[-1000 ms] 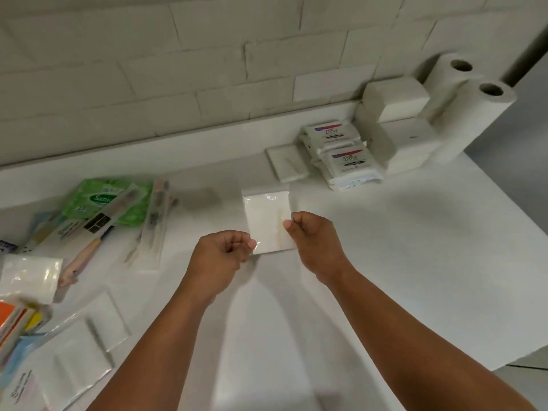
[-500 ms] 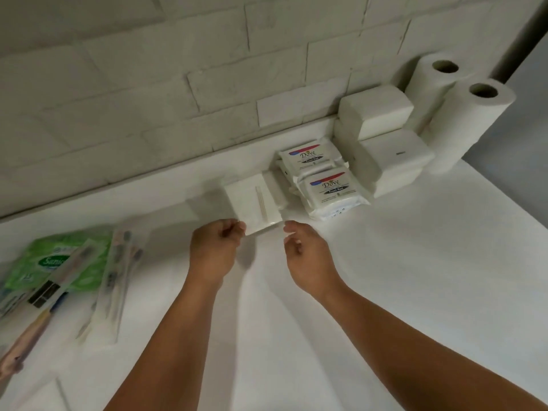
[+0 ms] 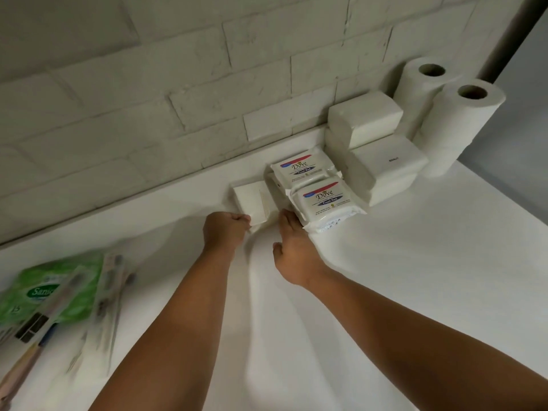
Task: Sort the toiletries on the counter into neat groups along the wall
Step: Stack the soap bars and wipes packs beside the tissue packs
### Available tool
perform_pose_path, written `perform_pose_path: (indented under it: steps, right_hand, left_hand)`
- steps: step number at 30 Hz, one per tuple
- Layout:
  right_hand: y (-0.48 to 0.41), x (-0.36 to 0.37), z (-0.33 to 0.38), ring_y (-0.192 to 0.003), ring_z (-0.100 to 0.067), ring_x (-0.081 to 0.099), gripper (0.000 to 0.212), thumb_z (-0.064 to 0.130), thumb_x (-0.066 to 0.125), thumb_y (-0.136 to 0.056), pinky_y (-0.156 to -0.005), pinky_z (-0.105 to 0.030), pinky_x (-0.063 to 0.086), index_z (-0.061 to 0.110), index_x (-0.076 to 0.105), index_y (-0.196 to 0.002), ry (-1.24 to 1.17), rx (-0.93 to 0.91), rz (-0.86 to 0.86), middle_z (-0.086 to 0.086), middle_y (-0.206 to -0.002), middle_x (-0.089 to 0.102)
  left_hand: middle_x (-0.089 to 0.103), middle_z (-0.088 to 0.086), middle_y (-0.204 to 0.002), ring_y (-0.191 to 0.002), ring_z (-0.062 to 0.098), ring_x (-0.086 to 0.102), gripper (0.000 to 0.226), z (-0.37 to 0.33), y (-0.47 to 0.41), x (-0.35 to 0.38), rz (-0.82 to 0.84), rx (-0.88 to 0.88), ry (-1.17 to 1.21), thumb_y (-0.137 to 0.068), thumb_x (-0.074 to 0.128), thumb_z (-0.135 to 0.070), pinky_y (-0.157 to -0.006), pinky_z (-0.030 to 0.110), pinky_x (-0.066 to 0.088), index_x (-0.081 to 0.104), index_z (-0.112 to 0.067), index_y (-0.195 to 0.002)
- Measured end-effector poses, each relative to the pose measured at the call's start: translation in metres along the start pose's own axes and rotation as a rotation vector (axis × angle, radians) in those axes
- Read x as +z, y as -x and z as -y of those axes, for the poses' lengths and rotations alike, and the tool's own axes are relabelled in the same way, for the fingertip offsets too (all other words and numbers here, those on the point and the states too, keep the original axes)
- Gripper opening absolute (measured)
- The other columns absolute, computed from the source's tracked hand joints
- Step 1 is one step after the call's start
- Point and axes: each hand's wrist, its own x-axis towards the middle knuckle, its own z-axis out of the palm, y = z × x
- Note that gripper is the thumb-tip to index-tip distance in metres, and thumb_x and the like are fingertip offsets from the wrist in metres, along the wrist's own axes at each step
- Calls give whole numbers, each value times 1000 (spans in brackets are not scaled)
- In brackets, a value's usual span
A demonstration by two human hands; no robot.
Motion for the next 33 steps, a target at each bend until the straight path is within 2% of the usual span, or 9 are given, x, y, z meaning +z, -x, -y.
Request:
perform_pose_path:
  steps: [4, 10, 12, 16, 18, 21, 26, 30, 33]
  right_hand:
    - [-1, 6, -1, -150, -28, 13, 71, 17, 52, -93, -121, -31, 10, 1, 18, -153, 97, -18, 21, -16, -160, 20]
    - [-1, 10, -2, -152, -27, 4, 70, 22, 49, -97, -123, -34, 4, 2, 13, -154, 174, -10, 51, -13, -163, 11]
    - [-1, 9, -2, -152, -26, 3, 70, 23, 48, -98, -124, -34, 4, 2, 12, -154, 188, -7, 64, -13, -164, 9]
    - [4, 7, 3, -152, -26, 4, 72, 23, 47, -97, -124, -36, 5, 2, 10, -154, 177, 17, 73, -15, -163, 9]
    - [11, 4, 12, -152, -29, 4, 73, 24, 47, -97, -124, -39, 6, 2, 8, -155, 147, 30, 91, -19, -163, 6]
    - [28, -1, 30, -150, -34, 10, 72, 25, 48, -98, -121, -45, 18, 5, 9, -155, 85, 38, 128, -19, -163, 3]
    - [69, -15, 66, -145, -25, 31, 55, 24, 46, -98, -116, -36, 31, 11, 32, -150, 61, -63, 79, -9, -161, 24]
    - [109, -17, 91, -129, -19, 50, 37, 22, 50, -97, -108, -26, 38, 15, 57, -133, 39, -168, 22, -1, -143, 52]
    - [143, -6, 112, -124, -13, 53, 29, 24, 53, -95, -105, -23, 39, 19, 66, -121, 9, -213, 5, 5, -131, 61]
  left_hand:
    - [74, 1, -72, -75, 22, 71, 18, 2, 1, 2, -29, 15, -77, -84, 76, -24, -78, 32, 57, 72, -24, -66]
    - [76, 3, -79, -65, 11, 63, 17, 1, 9, 2, -78, 45, -194, -87, 72, -25, -63, 21, 44, 80, -11, -84]
    - [77, 5, -82, -71, 16, 66, 19, 0, 10, 1, -79, 61, -231, -88, 71, -28, -65, 23, 46, 80, -11, -86]
    - [76, 8, -88, -89, 28, 69, 25, -1, 17, -5, -100, 78, -244, -91, 65, -32, -81, 33, 55, 78, -10, -91]
    - [75, 6, -93, -93, 27, 67, 25, 0, 25, -13, -122, 103, -248, -93, 62, -31, -85, 34, 54, 76, -11, -94]
    - [74, -3, -96, -93, 19, 66, 21, 2, 44, -28, -130, 181, -248, -93, 60, -32, -81, 28, 50, 75, -18, -98]
    - [70, -16, -95, -86, 3, 63, 13, 16, 100, -59, -122, 398, -289, -93, 61, -29, -72, 6, 38, 73, -25, -97]
    - [71, -12, -95, -86, 12, 63, 7, 41, 151, -95, -219, 526, -274, -90, 67, -24, -75, 25, 50, 74, -25, -91]
    - [67, -12, -99, -96, 18, 59, 4, 65, 191, -131, -240, 508, -270, -90, 68, -27, -80, 31, 49, 72, -29, -92]
